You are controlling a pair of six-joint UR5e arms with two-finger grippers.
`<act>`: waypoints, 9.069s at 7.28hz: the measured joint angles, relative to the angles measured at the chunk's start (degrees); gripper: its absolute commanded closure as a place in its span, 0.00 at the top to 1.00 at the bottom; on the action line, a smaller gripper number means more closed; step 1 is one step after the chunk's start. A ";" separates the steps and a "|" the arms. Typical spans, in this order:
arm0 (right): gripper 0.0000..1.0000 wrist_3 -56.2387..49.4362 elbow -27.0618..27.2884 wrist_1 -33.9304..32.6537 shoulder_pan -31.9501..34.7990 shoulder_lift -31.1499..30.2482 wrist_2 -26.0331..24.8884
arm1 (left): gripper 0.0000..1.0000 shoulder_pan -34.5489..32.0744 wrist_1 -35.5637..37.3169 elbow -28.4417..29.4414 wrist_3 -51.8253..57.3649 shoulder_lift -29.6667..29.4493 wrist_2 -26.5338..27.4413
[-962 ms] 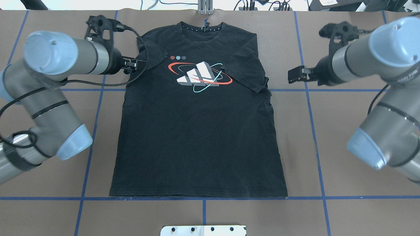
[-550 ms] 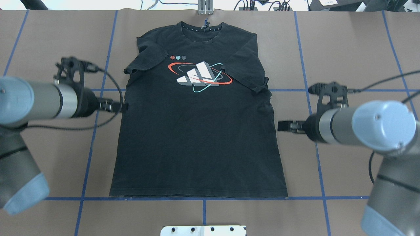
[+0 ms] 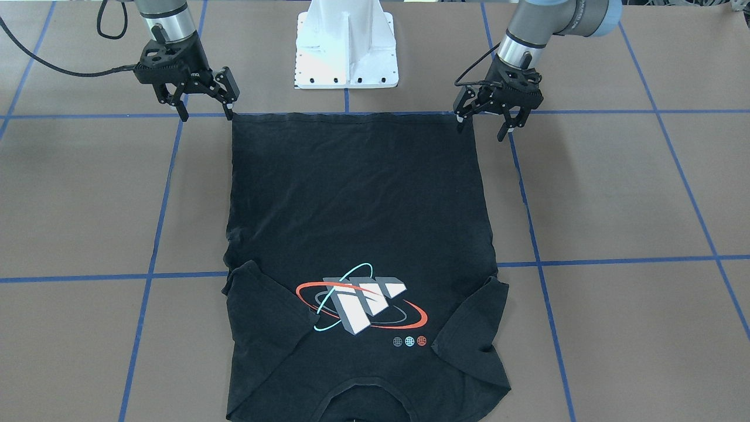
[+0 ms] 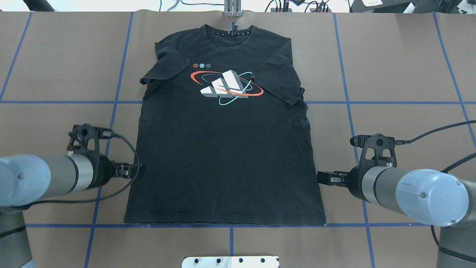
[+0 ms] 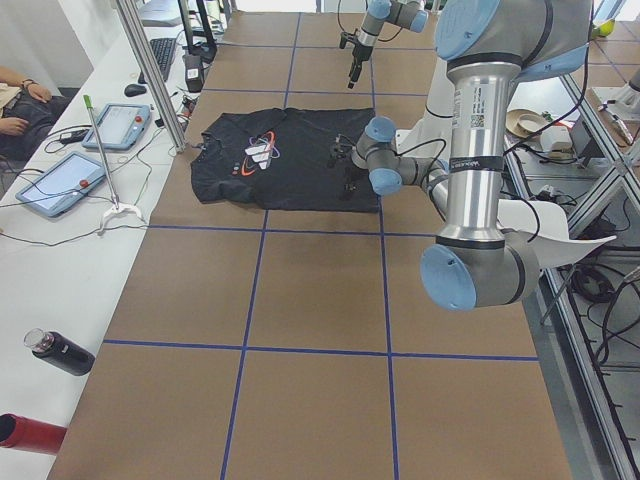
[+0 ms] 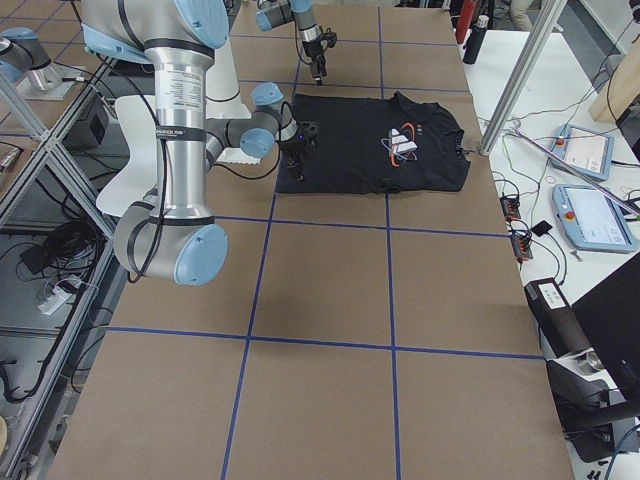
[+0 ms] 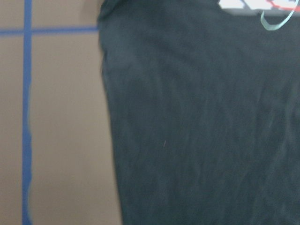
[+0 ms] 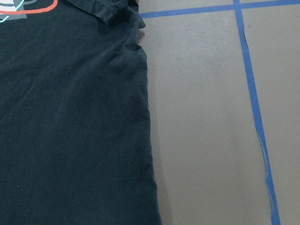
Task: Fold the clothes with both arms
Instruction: 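Lower both grippers to the shirt's bottom hem corners nearest the robot, then grasp the bottom hem corners with both grippers, then lift the hem with both grippers and fold it toward the collar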
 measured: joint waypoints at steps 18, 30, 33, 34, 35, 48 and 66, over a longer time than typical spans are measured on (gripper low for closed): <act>1.00 0.23 0.08 0.57 -0.73 -0.15 -0.73 | 0.23 11.73 -1.24 2.01 -11.41 3.01 3.66; 0.66 7.72 -7.52 7.54 -11.70 -2.39 -10.99 | 0.00 11.72 -1.31 0.97 -11.69 2.20 4.95; 0.51 11.10 -8.63 7.68 -15.79 -2.35 -13.62 | 0.00 11.72 -1.27 0.76 -11.68 2.42 6.64; 0.51 11.33 -8.67 7.67 -16.41 -2.35 -13.76 | 0.00 11.72 -1.25 0.72 -11.68 2.45 7.00; 0.51 11.41 -8.70 7.63 -16.91 -2.35 -13.80 | 0.00 11.72 -1.24 0.71 -11.68 2.46 7.24; 0.00 10.52 14.46 -6.87 -14.90 -3.78 -1.14 | 0.00 9.03 12.00 -20.98 -6.63 4.62 -4.66; 0.00 -1.39 -14.29 -17.32 22.09 28.02 4.95 | 0.00 -23.24 18.22 11.95 6.04 -27.93 -2.60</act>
